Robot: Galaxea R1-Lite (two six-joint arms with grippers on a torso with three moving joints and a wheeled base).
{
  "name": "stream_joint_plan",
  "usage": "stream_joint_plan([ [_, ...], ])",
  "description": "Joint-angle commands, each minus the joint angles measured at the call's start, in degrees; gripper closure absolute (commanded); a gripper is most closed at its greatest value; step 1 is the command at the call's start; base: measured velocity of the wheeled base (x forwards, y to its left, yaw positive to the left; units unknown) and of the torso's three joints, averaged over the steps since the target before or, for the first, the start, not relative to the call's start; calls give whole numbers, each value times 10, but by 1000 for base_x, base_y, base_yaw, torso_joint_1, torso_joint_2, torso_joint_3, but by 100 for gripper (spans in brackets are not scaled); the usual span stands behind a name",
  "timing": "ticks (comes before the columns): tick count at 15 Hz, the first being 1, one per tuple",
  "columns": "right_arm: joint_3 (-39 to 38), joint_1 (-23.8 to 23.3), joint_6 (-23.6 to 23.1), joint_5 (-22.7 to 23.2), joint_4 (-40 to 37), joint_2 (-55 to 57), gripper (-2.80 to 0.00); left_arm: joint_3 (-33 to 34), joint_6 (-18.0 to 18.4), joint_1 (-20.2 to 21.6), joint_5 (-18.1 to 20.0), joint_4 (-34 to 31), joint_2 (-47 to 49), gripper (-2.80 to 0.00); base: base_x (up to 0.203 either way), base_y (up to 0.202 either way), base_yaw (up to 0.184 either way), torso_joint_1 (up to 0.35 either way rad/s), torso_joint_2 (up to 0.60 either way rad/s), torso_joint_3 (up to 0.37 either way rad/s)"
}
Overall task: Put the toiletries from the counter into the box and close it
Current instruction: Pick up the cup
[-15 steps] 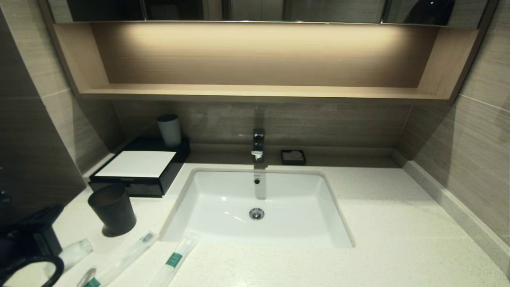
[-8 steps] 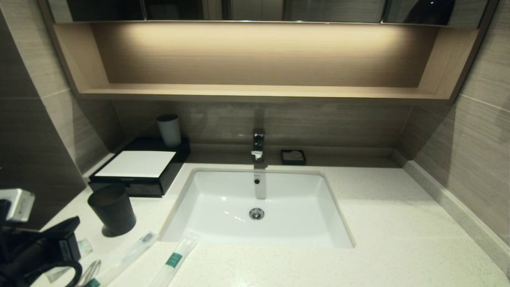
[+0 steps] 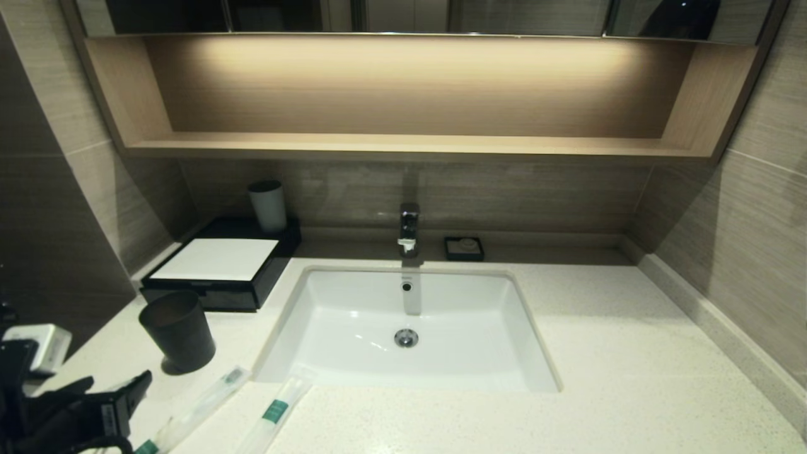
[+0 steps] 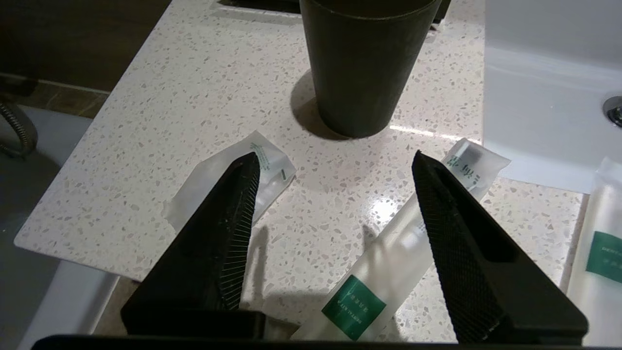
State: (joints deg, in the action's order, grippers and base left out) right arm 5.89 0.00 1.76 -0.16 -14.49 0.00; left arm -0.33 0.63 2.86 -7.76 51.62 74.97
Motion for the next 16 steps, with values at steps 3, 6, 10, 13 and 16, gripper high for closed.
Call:
stream_joint_plan([
  [3,0,0,0,0,-1,0,0,2,5,0,-15,-1,1,-280,0,0,0,0,0,0],
  [6,0,0,0,0,-1,0,0,-11,5,-1,12,15,21,-280,0,0,0,0,0,0],
  [10,0,0,0,0,-1,0,0,-33,5,-1,15,78,110,-280,0,0,0,0,0,0],
  [13,0,0,0,0,-1,0,0,-23,9,-1,13,198,213,-280,0,0,0,0,0,0],
  [16,0,0,0,0,-1,0,0,0,21,0,7,344,296,-280,0,0,0,0,0,0],
])
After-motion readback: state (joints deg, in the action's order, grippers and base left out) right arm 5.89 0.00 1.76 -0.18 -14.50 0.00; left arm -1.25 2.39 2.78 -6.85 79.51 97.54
